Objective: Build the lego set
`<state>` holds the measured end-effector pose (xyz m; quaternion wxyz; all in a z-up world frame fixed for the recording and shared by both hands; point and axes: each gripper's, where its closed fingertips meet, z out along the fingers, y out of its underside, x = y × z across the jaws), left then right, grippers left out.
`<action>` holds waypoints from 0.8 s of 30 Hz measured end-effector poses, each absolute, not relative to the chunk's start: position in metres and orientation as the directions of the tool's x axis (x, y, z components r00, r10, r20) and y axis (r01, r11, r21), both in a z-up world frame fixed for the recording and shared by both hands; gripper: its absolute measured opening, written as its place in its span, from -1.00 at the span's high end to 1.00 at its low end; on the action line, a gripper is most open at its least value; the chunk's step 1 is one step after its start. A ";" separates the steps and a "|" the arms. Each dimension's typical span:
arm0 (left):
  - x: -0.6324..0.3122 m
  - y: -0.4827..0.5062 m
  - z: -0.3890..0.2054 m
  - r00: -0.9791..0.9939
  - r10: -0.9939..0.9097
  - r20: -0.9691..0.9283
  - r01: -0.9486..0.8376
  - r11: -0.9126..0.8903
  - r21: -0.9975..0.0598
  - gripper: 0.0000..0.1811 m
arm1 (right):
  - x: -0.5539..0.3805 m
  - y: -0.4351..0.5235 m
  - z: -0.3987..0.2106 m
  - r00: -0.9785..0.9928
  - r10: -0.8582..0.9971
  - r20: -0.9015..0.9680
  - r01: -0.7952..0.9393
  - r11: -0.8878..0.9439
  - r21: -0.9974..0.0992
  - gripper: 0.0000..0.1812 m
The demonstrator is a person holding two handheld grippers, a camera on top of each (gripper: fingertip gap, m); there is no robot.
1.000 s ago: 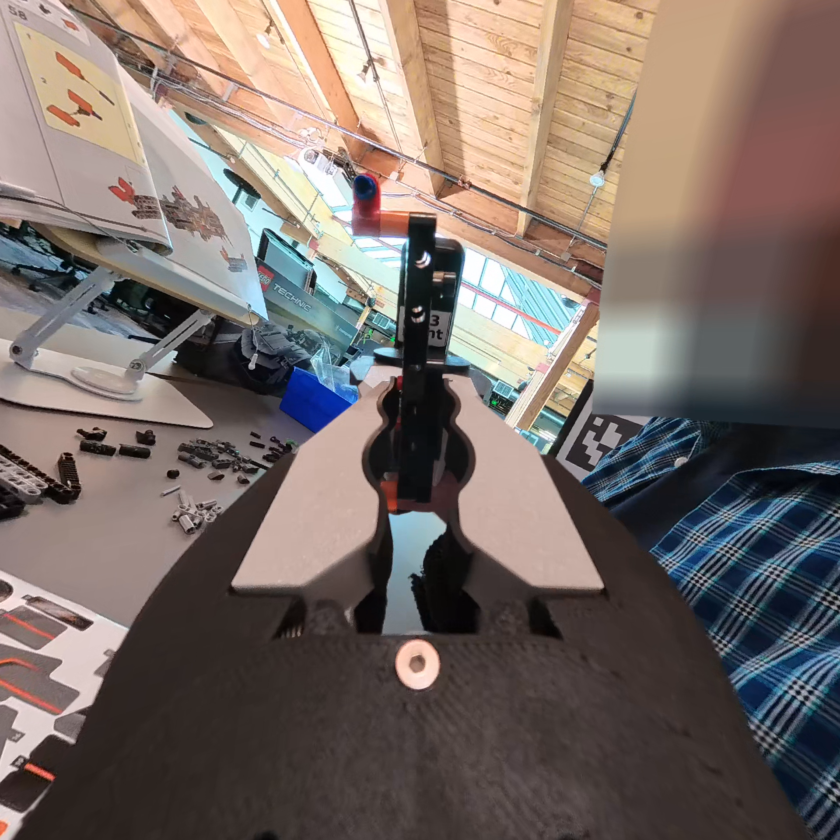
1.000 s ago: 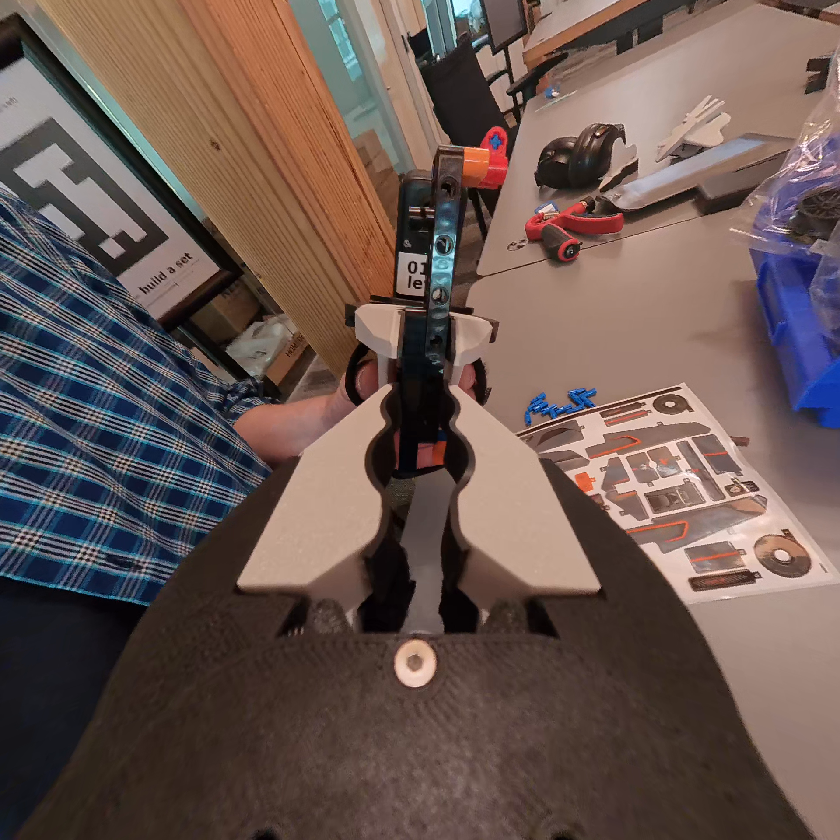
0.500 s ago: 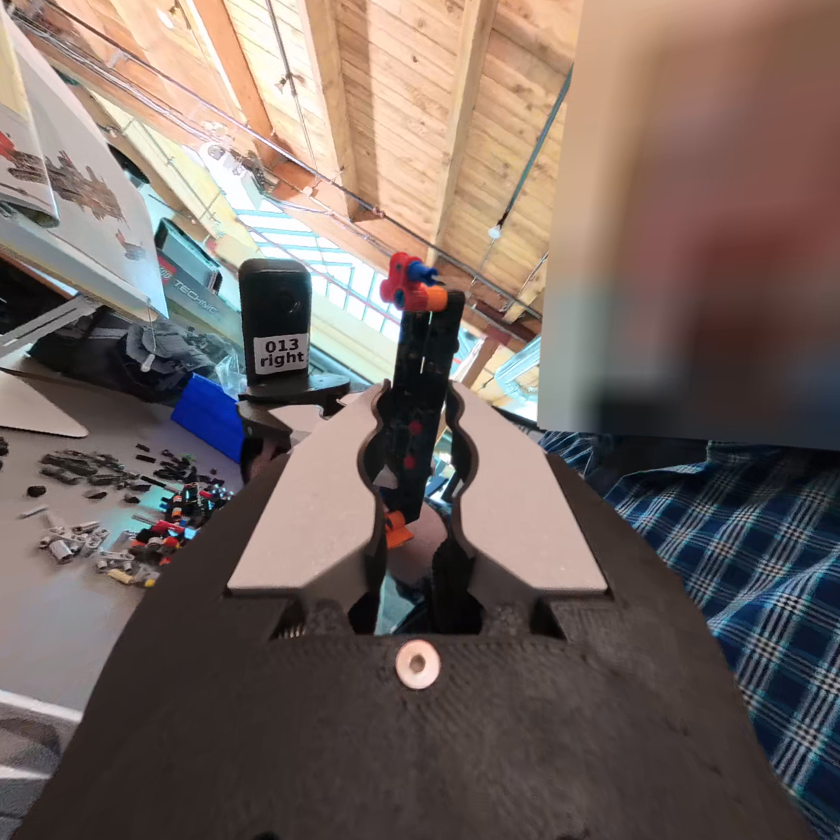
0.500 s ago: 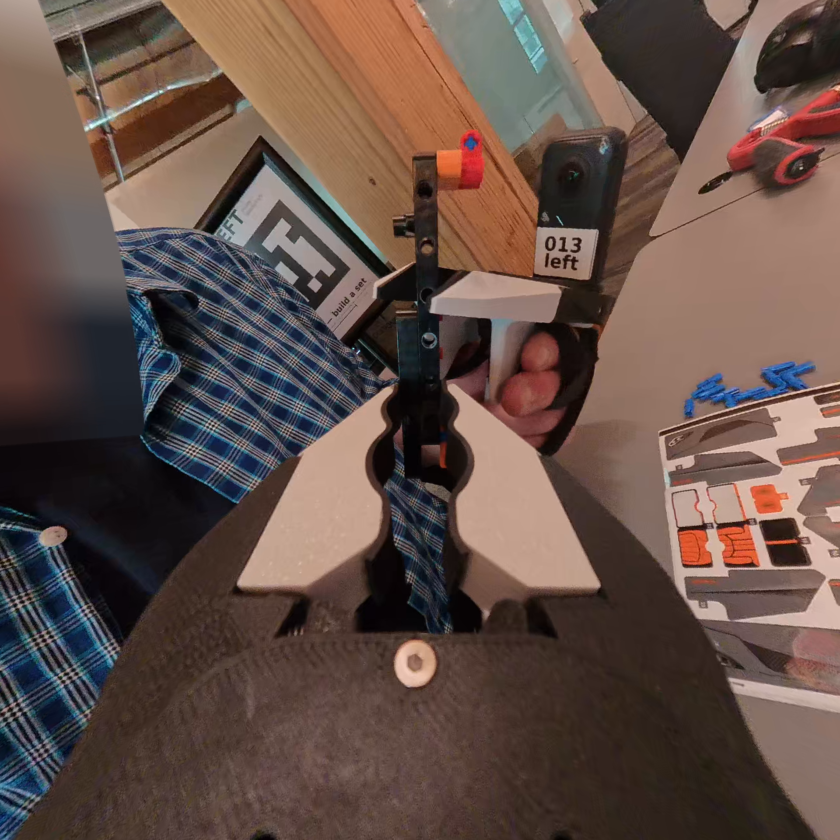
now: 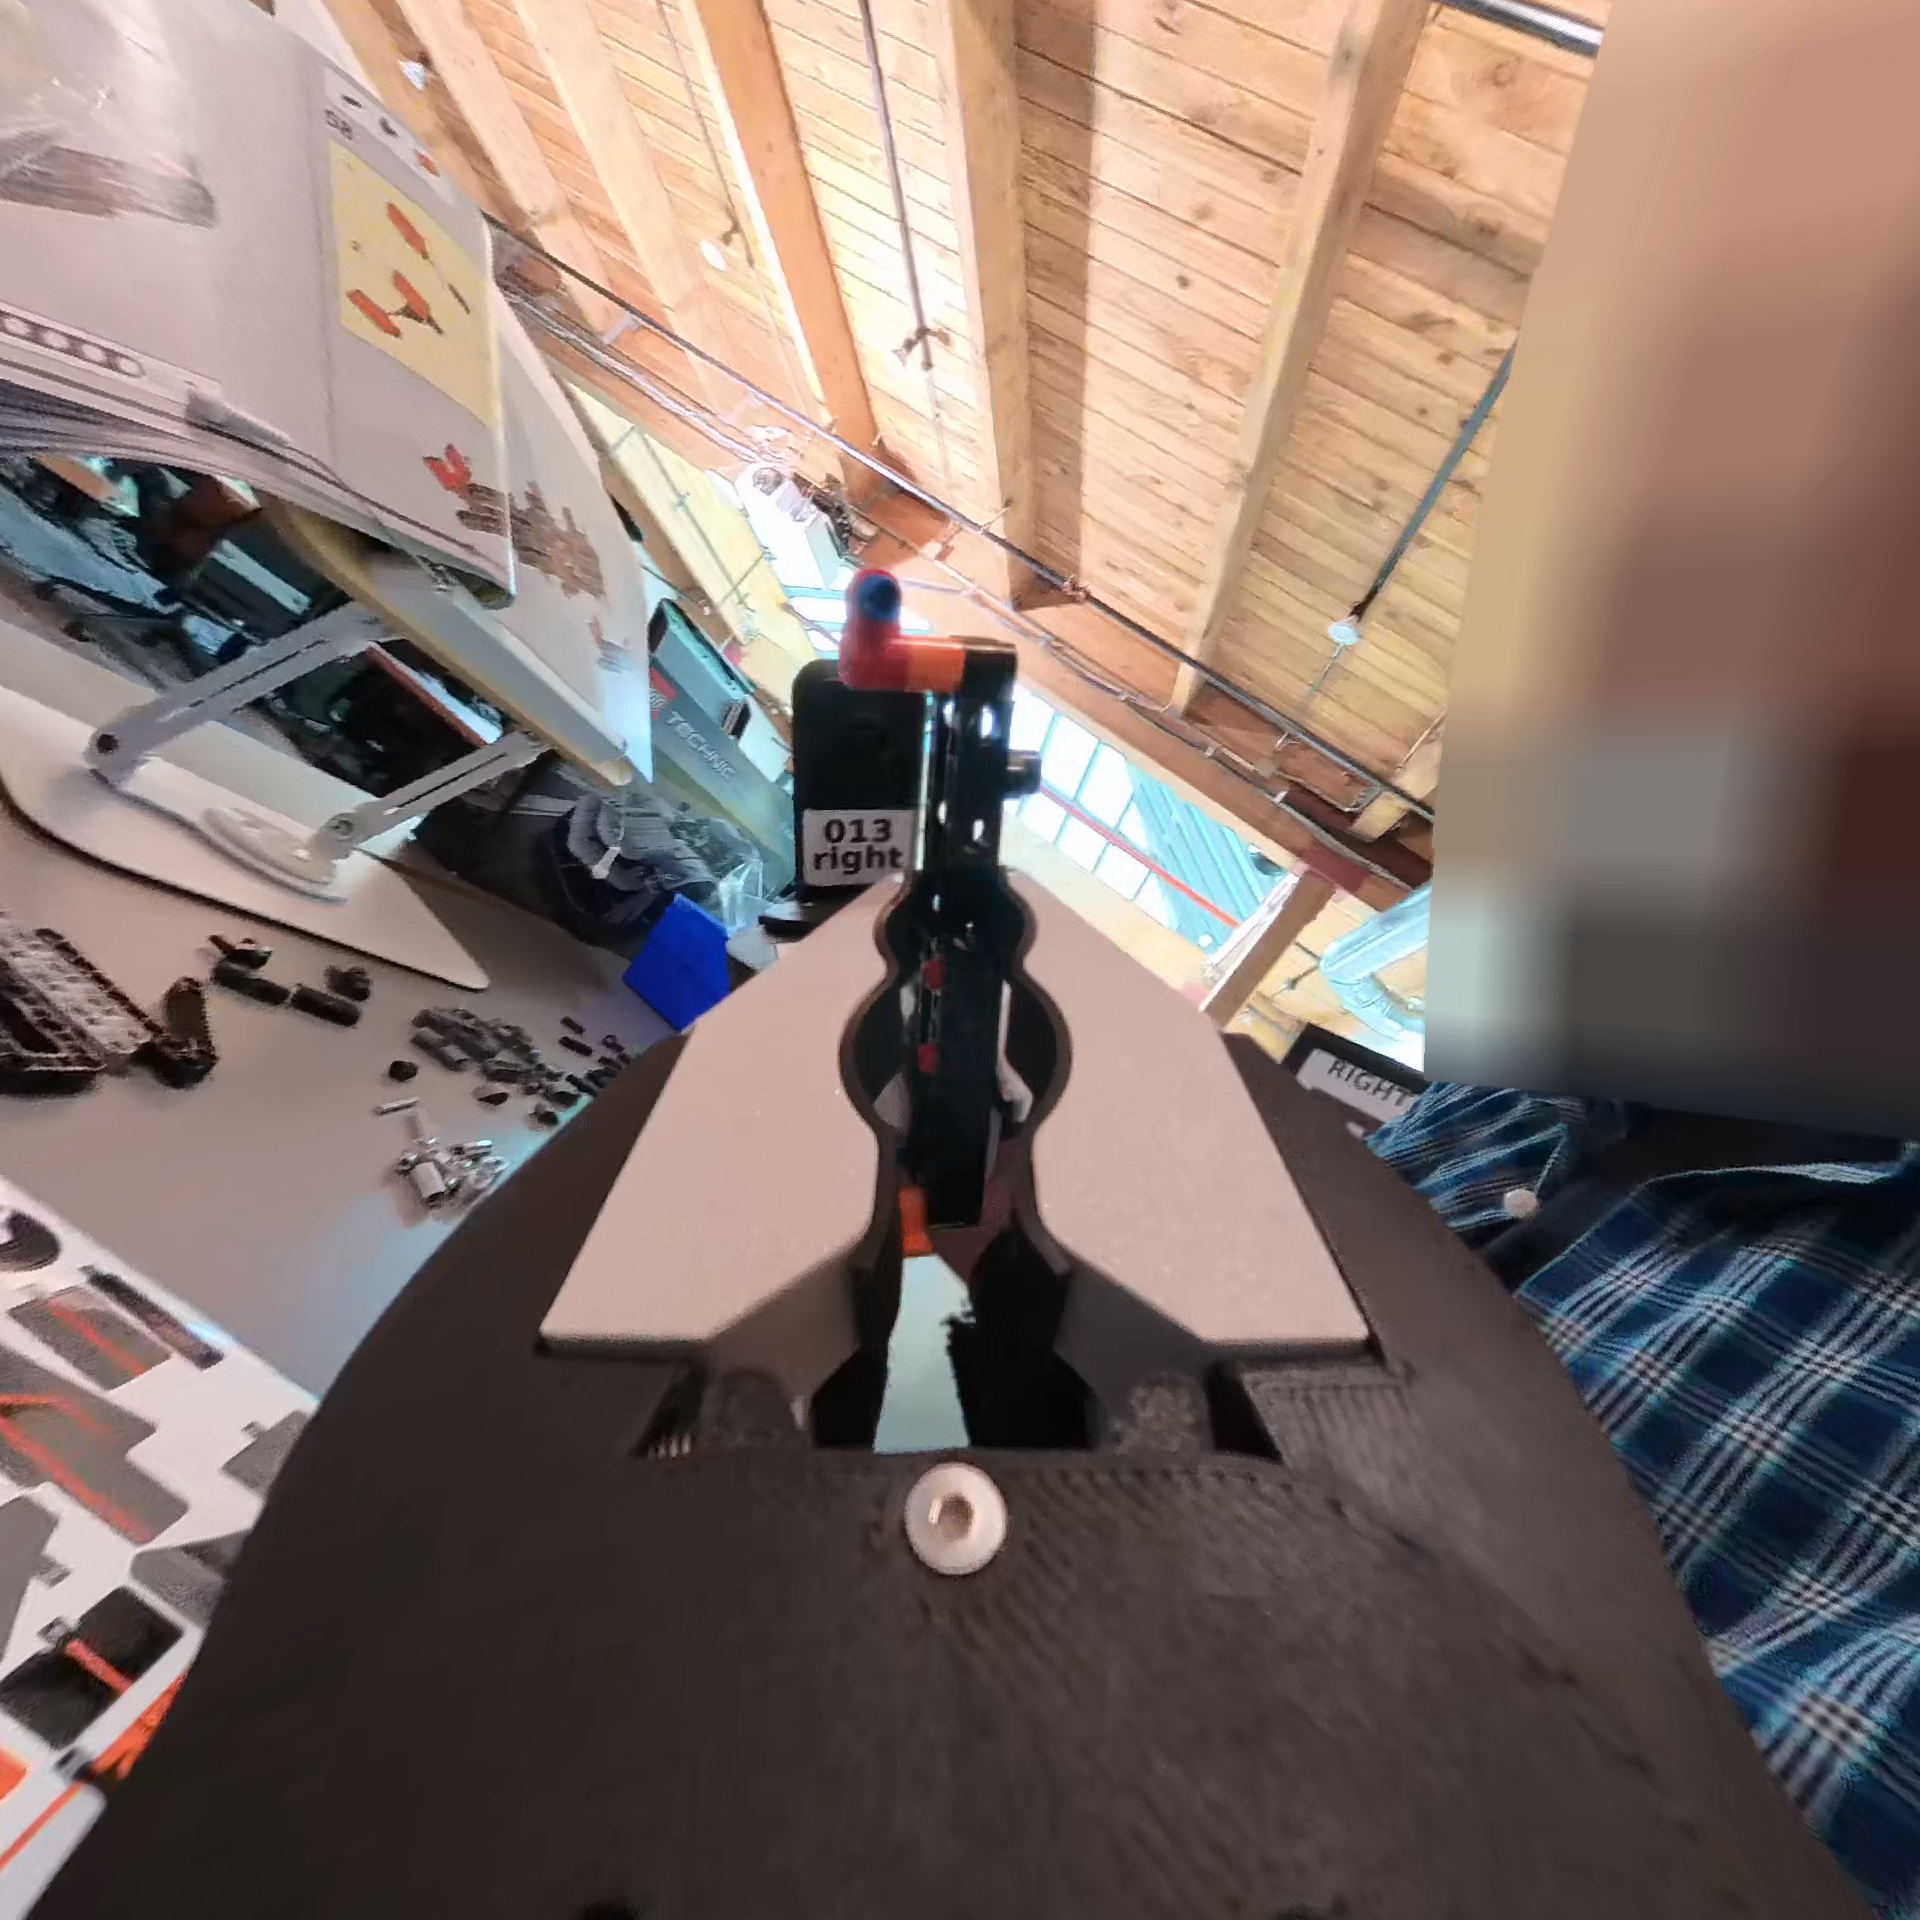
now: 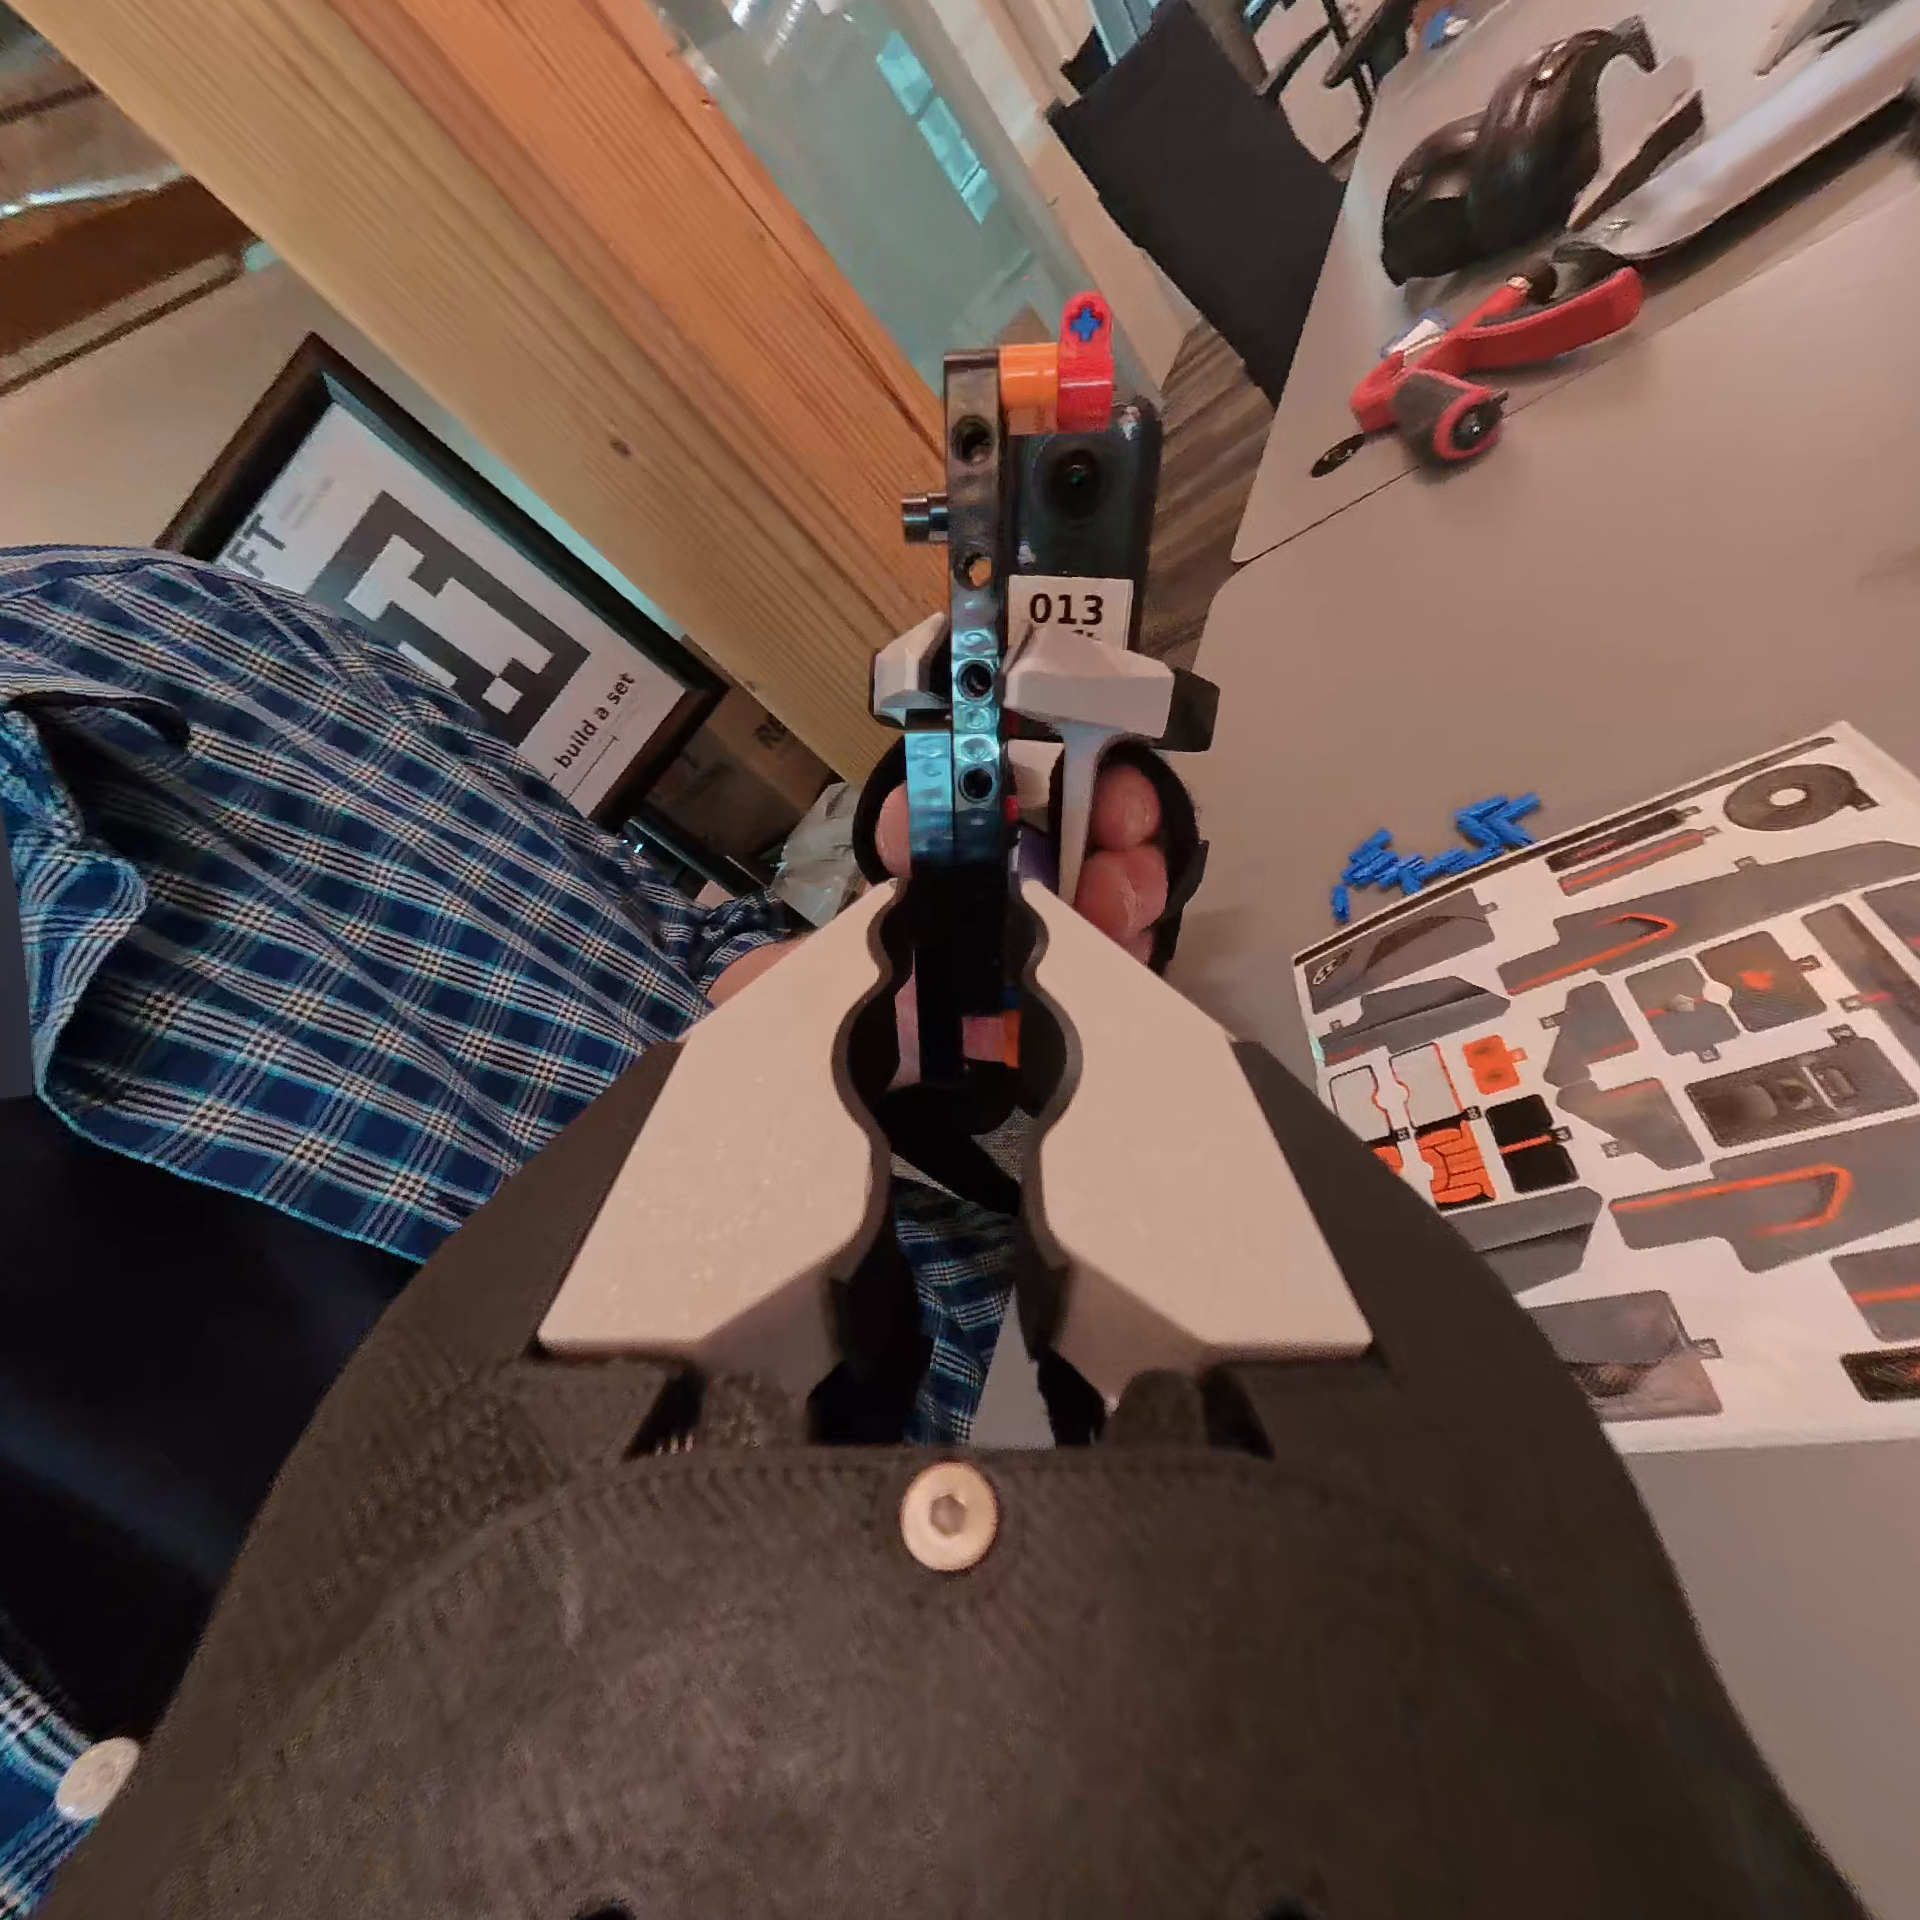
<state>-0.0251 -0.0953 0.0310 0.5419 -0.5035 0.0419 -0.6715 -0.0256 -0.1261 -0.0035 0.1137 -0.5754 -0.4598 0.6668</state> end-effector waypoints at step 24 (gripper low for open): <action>-0.023 -0.067 -0.009 0.536 -0.565 0.628 0.535 -0.348 -0.770 0.85 | -0.025 -0.090 -0.030 0.055 0.939 -0.340 0.433 -0.329 -0.839 0.87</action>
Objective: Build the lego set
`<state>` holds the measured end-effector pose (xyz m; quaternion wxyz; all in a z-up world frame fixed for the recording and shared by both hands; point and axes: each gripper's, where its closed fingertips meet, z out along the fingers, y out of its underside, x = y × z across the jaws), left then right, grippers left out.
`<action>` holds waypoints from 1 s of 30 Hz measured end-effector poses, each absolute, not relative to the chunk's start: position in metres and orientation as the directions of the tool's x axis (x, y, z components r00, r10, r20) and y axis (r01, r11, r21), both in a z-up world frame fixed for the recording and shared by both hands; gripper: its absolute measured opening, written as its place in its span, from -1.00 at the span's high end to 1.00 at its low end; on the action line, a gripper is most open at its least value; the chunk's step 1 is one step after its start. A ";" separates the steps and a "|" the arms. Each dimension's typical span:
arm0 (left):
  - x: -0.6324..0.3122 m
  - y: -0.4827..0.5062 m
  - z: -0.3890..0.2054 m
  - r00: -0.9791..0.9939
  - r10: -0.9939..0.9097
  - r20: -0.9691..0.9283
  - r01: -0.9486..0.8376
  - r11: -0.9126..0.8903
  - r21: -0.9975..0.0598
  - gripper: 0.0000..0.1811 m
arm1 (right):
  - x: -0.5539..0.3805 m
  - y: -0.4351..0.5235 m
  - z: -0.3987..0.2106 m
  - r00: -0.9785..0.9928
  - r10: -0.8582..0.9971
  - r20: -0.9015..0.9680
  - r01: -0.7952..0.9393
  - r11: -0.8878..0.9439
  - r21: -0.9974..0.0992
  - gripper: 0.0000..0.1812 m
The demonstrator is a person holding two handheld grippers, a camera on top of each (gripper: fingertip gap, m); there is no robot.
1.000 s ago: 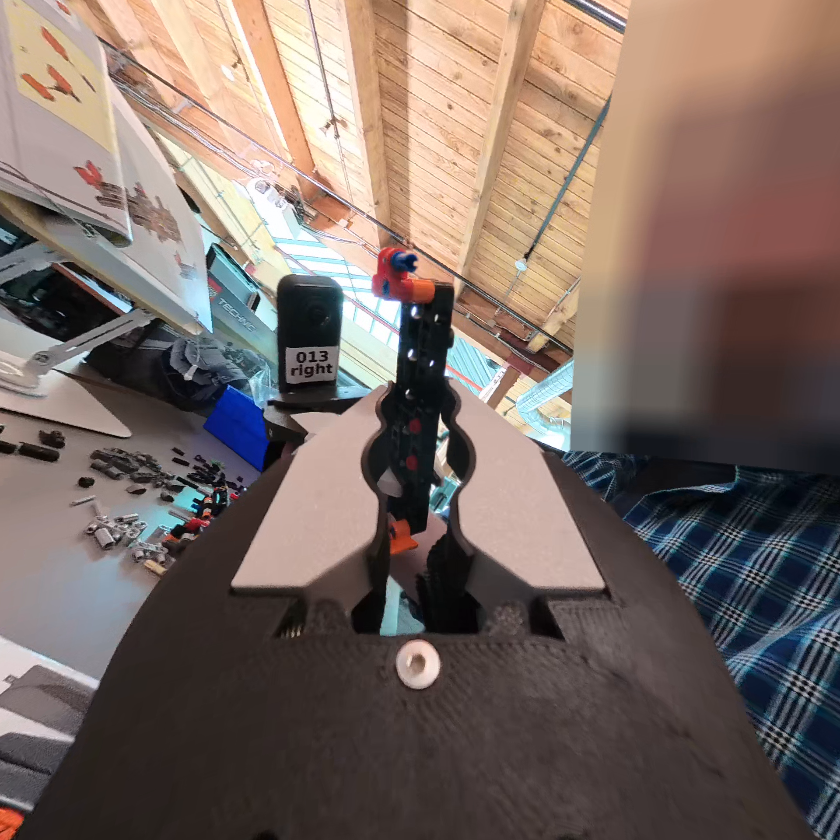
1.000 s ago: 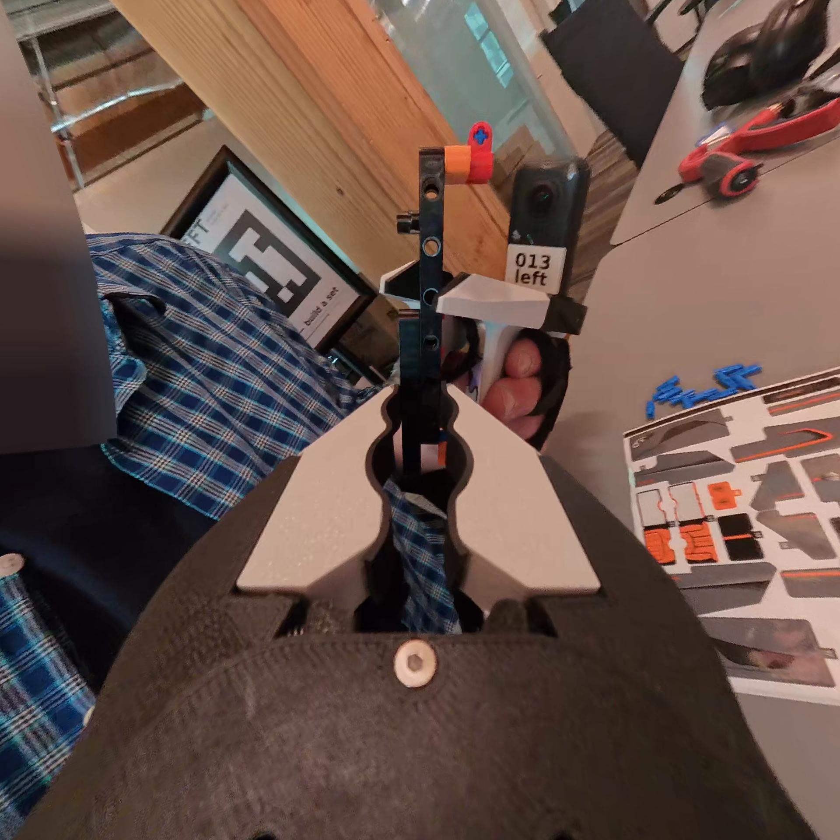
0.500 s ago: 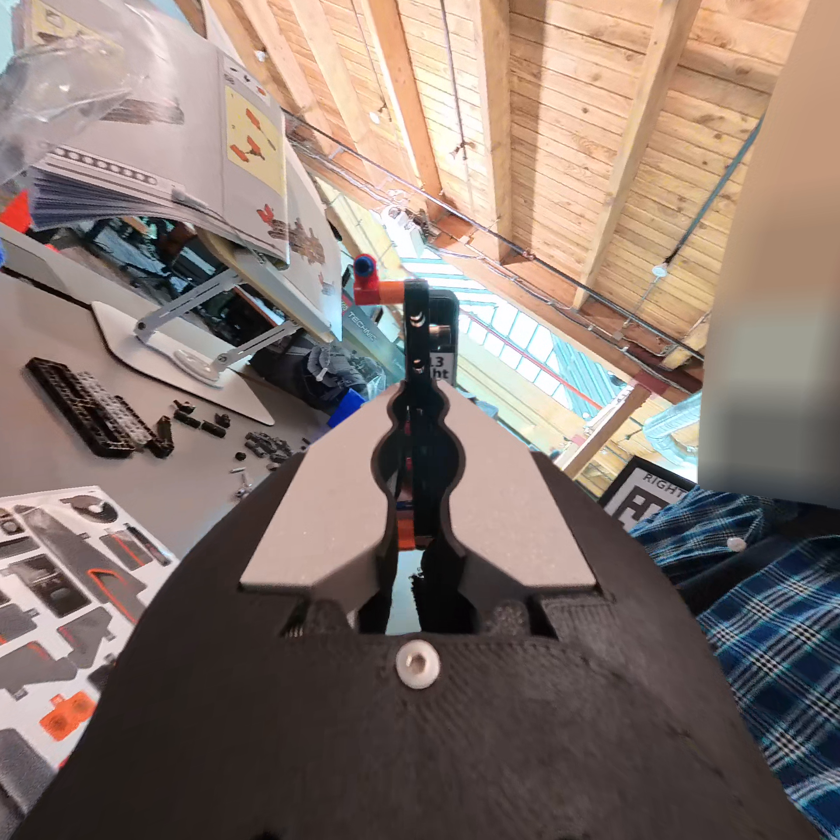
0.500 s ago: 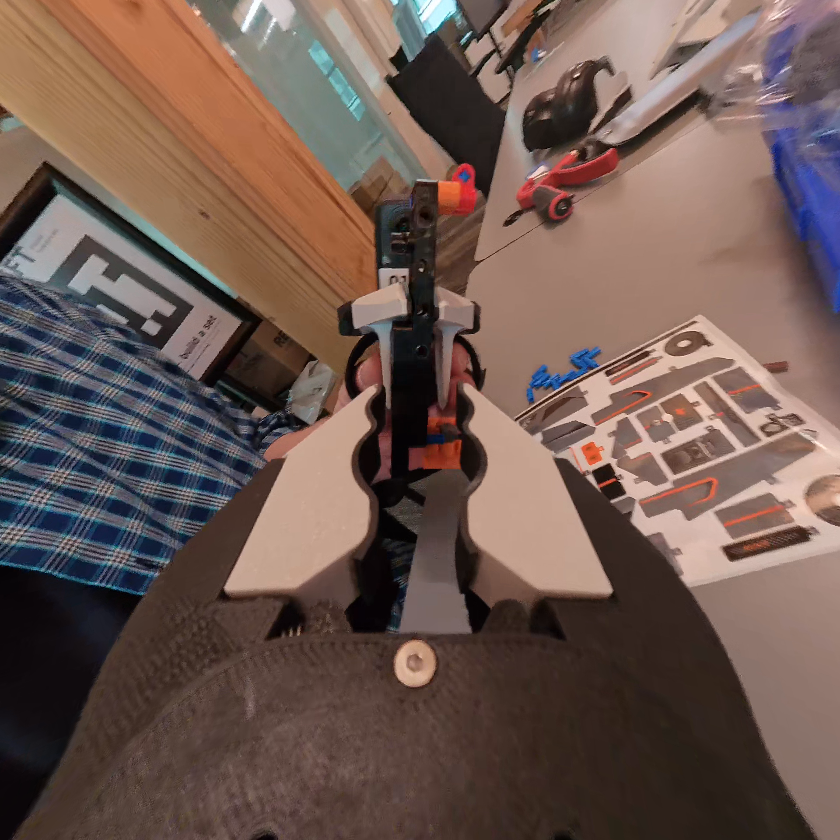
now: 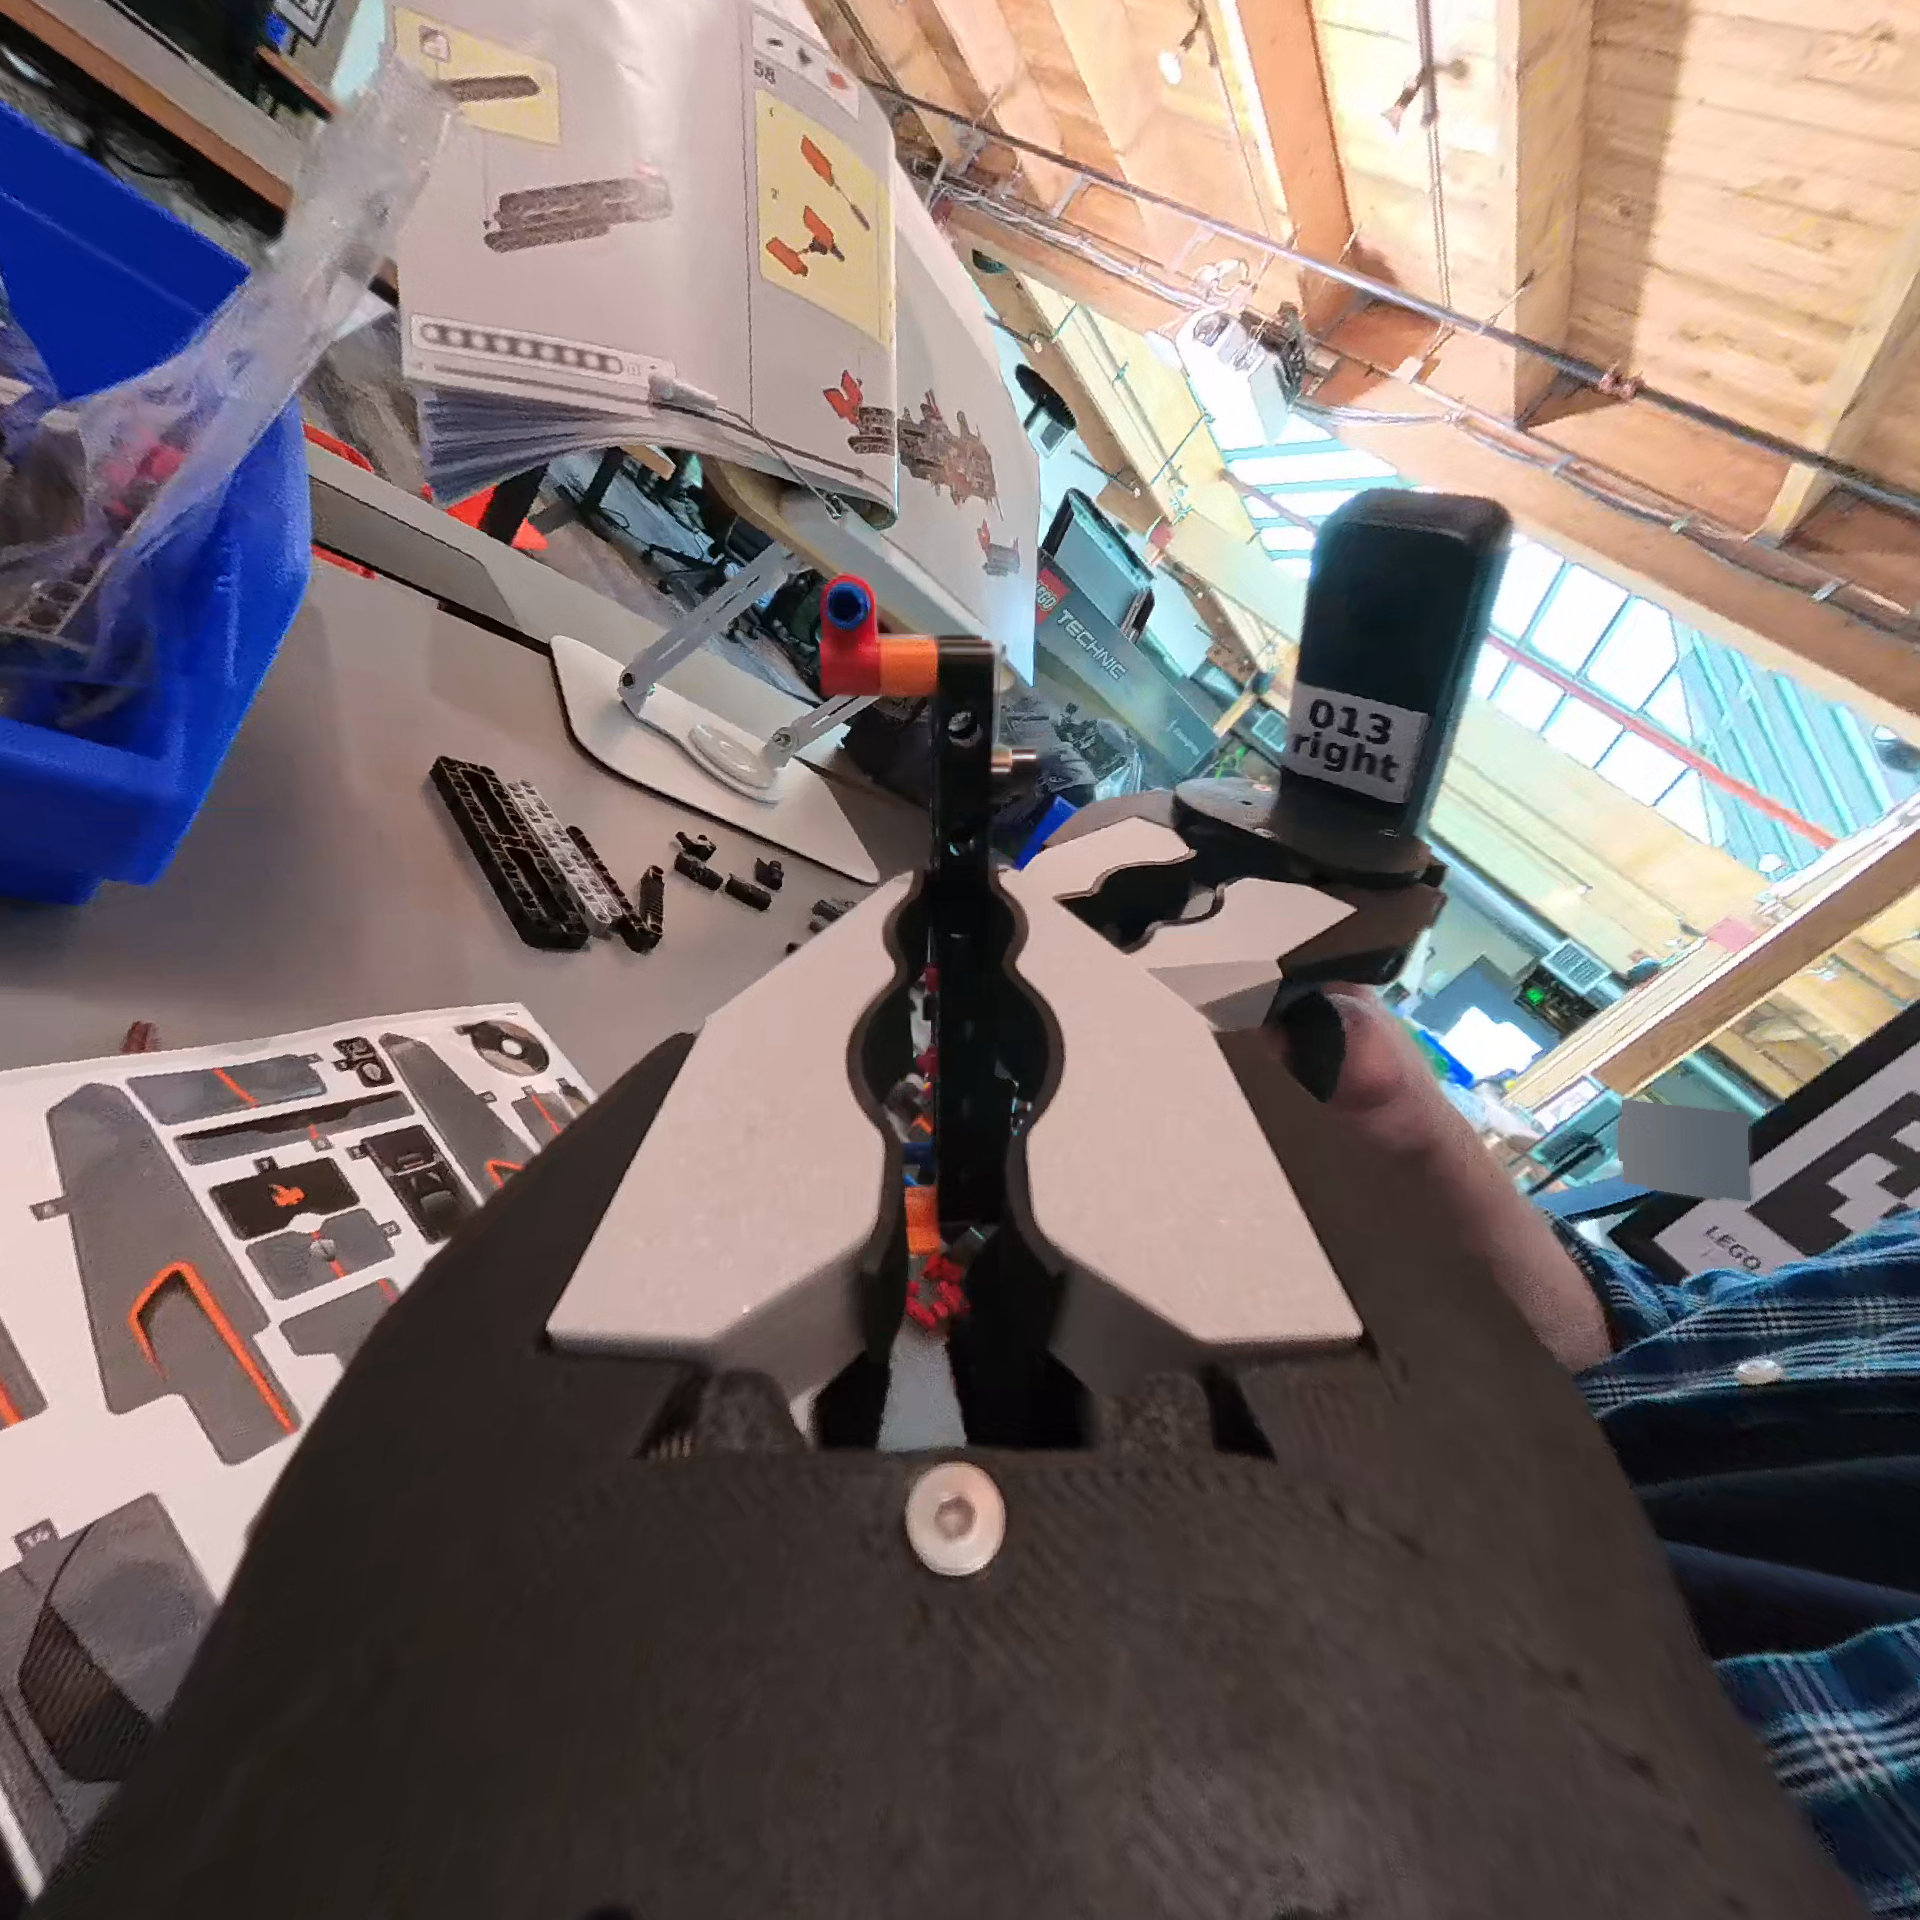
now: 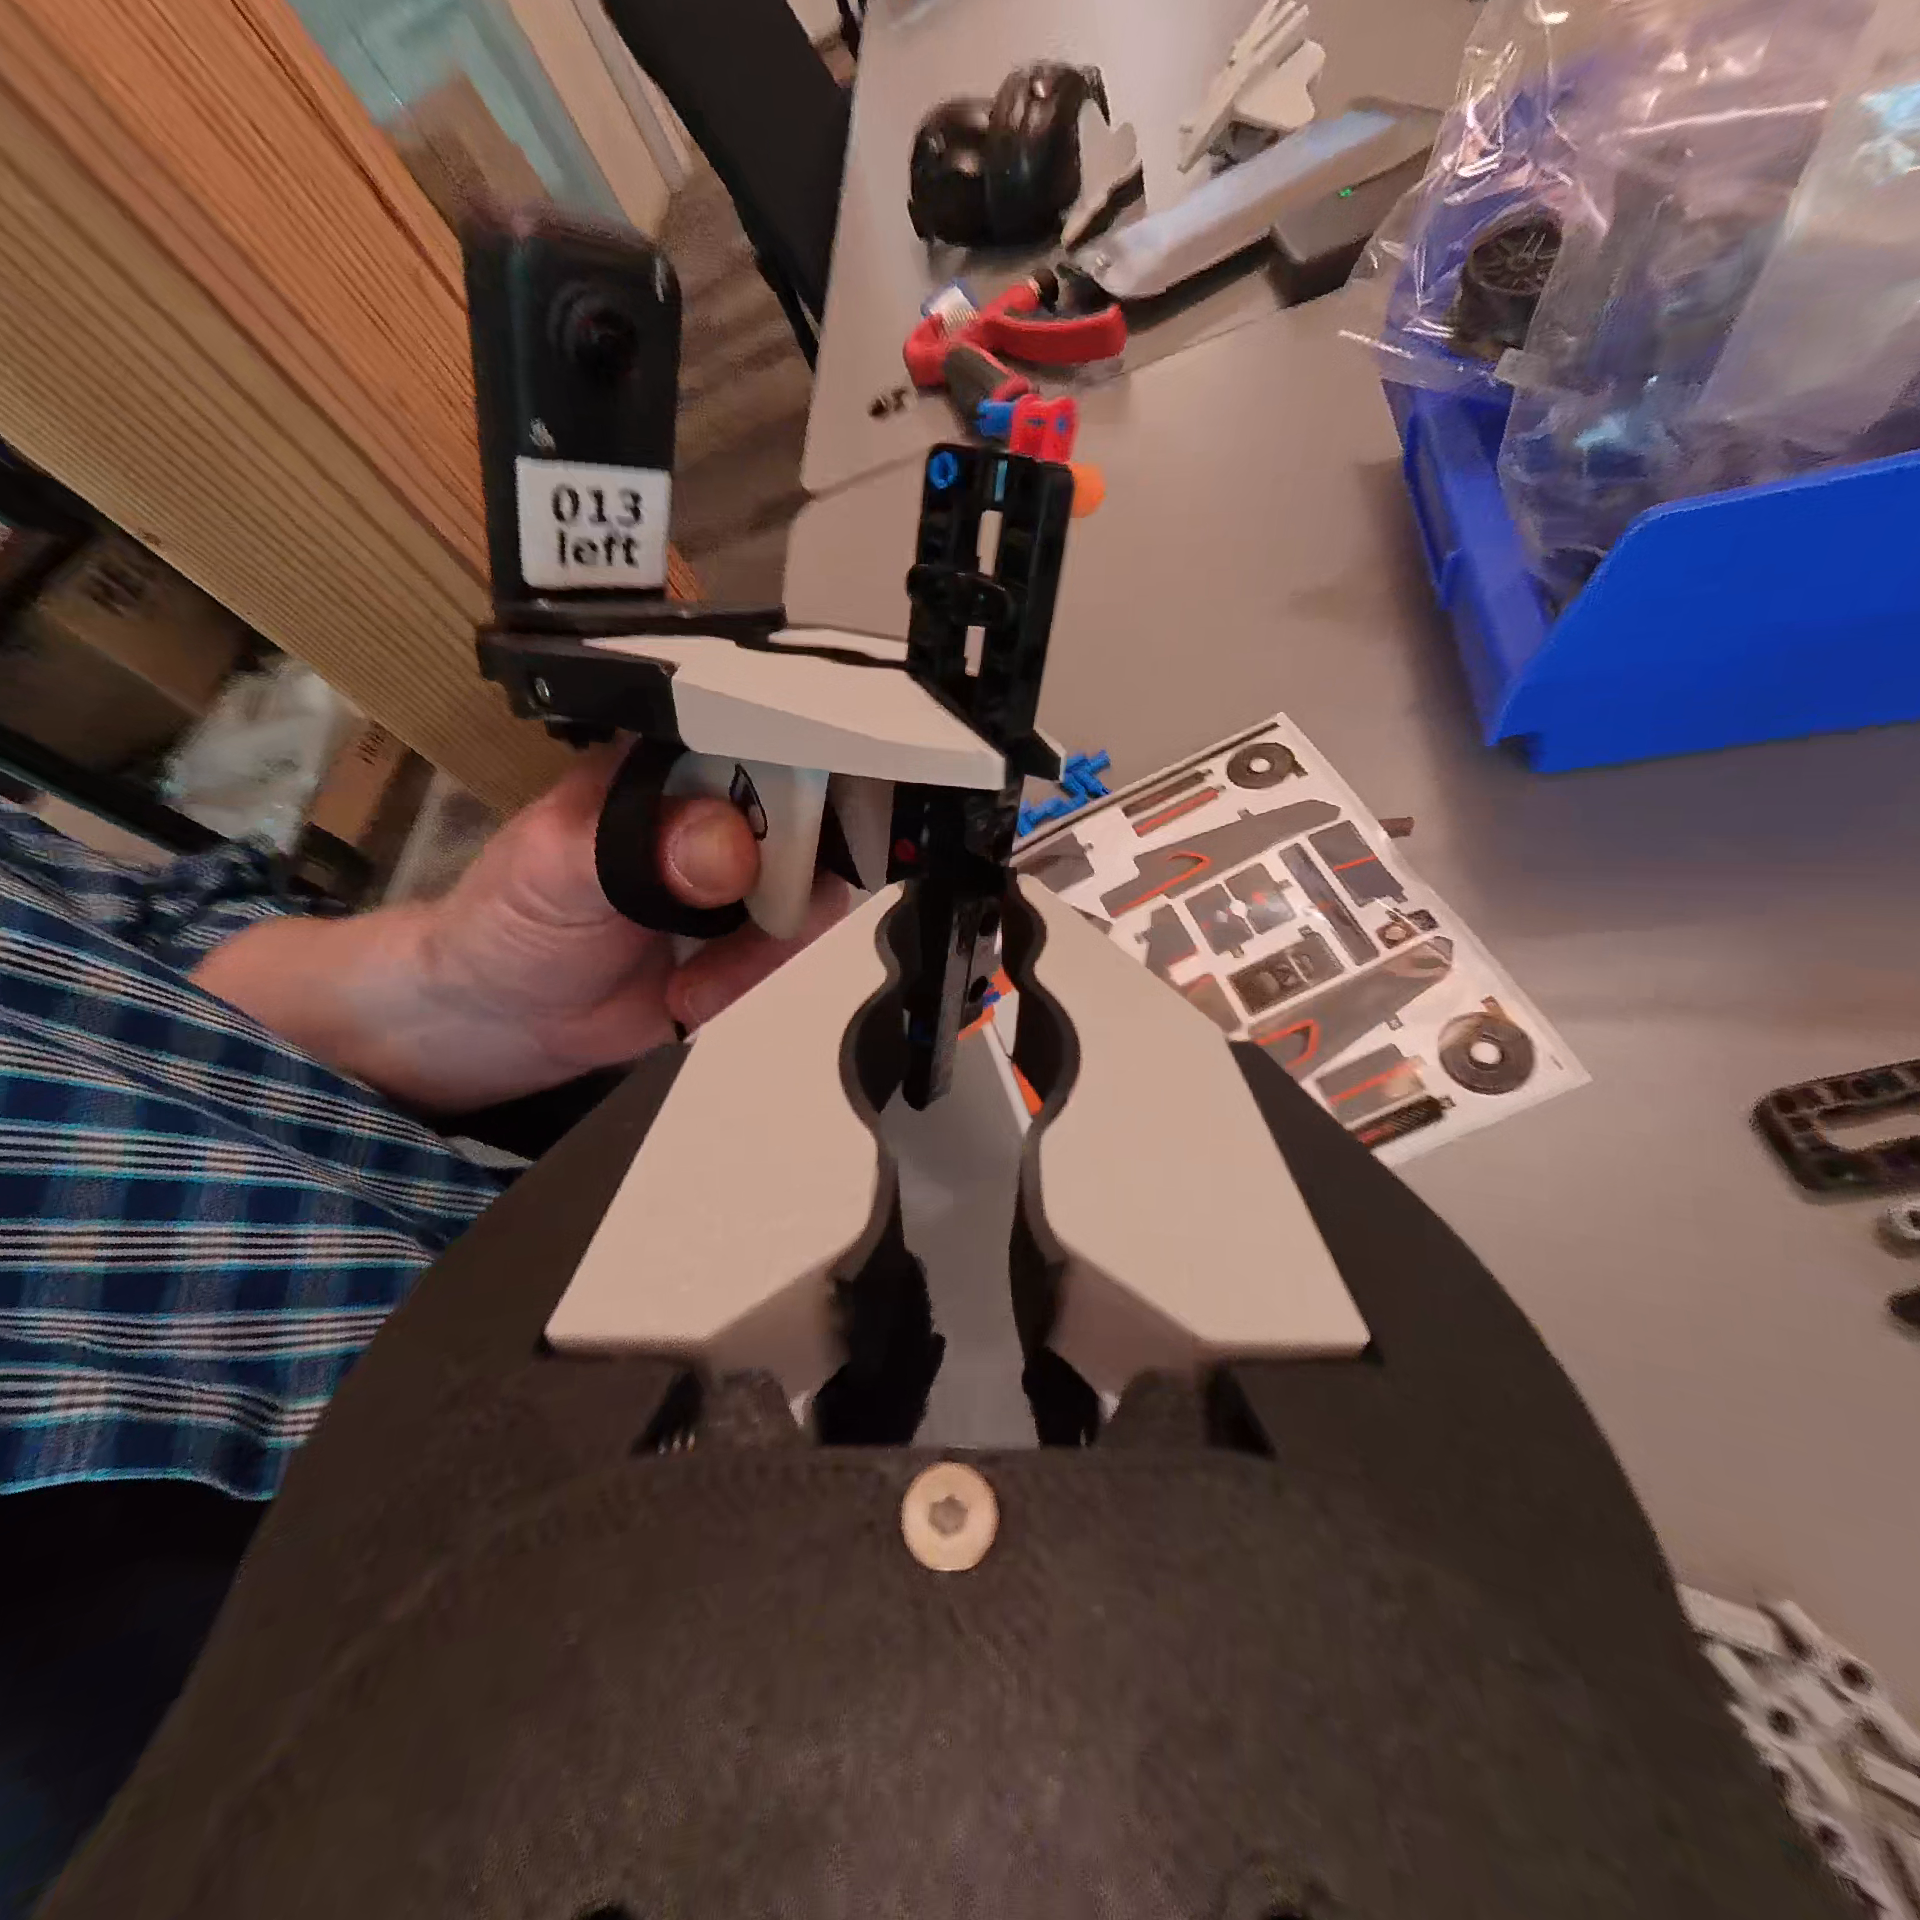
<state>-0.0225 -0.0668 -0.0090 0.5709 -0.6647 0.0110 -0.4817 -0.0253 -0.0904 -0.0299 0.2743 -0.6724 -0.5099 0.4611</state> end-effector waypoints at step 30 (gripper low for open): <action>-0.017 -0.086 -0.006 0.254 -0.610 0.751 0.564 -0.537 -0.627 0.71 | 0.012 -0.098 -0.027 -0.096 0.608 -0.788 0.221 -0.759 -0.613 0.95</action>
